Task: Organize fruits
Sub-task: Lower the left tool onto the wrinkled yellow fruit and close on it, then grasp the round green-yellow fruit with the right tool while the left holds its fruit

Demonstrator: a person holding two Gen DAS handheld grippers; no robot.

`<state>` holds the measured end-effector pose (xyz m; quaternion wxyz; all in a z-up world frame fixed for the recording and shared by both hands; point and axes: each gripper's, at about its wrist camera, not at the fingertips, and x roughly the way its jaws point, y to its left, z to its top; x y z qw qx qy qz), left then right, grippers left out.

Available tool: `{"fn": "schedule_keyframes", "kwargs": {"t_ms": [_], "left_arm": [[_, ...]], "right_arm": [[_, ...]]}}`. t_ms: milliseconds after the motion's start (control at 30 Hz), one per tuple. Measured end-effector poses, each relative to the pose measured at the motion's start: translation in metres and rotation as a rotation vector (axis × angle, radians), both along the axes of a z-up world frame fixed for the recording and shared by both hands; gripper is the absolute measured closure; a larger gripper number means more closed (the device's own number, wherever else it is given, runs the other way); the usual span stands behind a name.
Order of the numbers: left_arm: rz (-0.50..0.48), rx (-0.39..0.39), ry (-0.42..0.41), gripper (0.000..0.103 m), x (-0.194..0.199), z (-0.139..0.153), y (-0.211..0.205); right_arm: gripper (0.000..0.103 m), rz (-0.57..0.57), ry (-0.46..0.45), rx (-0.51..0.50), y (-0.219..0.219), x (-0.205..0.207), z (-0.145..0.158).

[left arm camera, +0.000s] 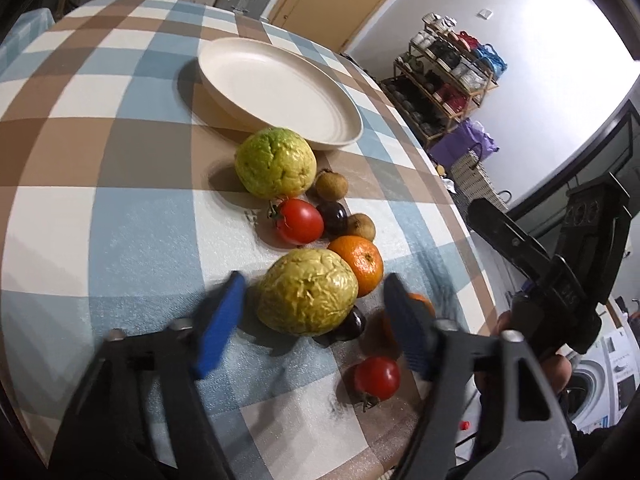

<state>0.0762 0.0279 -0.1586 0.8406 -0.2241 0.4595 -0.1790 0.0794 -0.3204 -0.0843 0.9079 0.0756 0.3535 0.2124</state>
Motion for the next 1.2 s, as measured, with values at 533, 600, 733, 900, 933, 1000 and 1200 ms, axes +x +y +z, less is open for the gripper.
{"fn": "schedule_keyframes", "kwargs": {"t_ms": [533, 600, 733, 900, 933, 1000, 1200], "left_arm": [[-0.012, -0.103, -0.015, 0.054, 0.029, -0.005, 0.02], [-0.003, -0.113, -0.022, 0.054, 0.032, -0.004, 0.027], [0.027, -0.127, -0.037, 0.054, 0.038, 0.002, 0.046], [0.066, -0.124, -0.054, 0.054, 0.032, 0.003, 0.073], [0.075, -0.122, -0.059, 0.054, 0.027, 0.003, 0.079], [0.087, -0.118, -0.069, 0.054, 0.023, 0.007, 0.089], [0.113, -0.118, -0.081, 0.054, 0.016, 0.004, 0.116]], "right_arm": [[0.0, 0.091, 0.002, 0.031, 0.018, 0.006, 0.005], [0.0, 0.109, 0.004, 0.032, 0.024, 0.009, 0.008], [0.0, 0.163, 0.03, 0.043, 0.041, 0.02, 0.009], [0.0, 0.237, 0.092, 0.063, 0.067, 0.035, 0.005], [0.0, 0.247, 0.101, 0.06, 0.073, 0.037, 0.004], [0.0, 0.267, 0.121, 0.042, 0.084, 0.042, 0.002], [0.0, 0.338, 0.161, -0.047, 0.123, 0.056, -0.007]]}}
